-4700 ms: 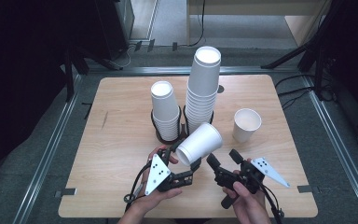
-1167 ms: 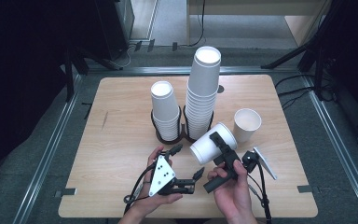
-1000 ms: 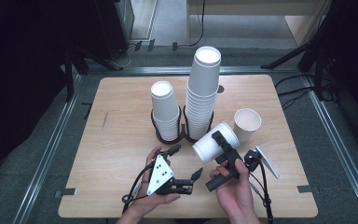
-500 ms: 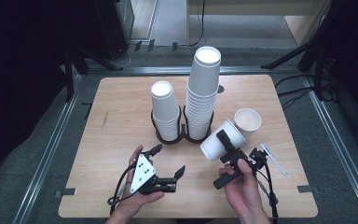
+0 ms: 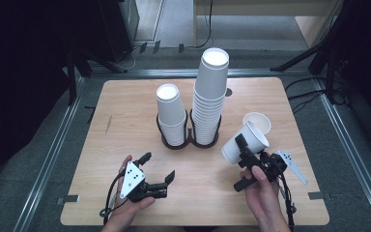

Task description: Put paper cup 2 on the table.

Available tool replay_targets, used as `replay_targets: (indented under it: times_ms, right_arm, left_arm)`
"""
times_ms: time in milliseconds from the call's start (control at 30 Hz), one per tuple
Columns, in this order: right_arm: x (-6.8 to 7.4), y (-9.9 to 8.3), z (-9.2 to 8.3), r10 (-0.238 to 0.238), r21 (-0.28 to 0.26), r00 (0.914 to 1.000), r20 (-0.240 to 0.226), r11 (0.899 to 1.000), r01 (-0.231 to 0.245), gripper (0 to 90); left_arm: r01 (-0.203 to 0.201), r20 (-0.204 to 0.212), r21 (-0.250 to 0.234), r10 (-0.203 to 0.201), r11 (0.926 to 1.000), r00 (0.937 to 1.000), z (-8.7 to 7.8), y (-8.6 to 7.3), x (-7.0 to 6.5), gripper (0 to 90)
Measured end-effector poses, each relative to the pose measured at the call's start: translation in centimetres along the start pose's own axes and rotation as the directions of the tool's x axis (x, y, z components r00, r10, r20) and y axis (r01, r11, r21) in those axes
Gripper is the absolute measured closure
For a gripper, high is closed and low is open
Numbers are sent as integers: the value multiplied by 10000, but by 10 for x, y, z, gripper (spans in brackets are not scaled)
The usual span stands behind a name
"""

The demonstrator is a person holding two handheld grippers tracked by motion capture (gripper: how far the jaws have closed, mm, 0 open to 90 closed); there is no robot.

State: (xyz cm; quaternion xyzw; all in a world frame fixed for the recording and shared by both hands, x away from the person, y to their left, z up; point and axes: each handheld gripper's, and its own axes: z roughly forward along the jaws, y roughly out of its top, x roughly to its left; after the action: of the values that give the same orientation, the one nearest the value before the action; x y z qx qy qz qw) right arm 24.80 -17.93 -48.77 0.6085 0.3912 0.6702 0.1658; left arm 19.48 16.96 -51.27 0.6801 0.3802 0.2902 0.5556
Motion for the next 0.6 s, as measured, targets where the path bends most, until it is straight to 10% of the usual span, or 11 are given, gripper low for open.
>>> replay_targets:
  times_ms: [267,467,600]
  right_arm:
    - [-7,-6,1,-2428,-458,9684,575,9683,2455,150]
    - [-8,-8,2,-4089,-942,9098,714,9053,4142,150]
    - [-4,-14,4,-5536,-1229,8292,766,8201,5589,151]
  left_arm:
    - [441,-583,256,-425,9987,9974,-11,-5,18,37]
    - [600,-1010,445,-553,9972,9933,-23,-14,33,37]
    - [677,-1277,520,-606,9963,9900,-31,-18,42,37]
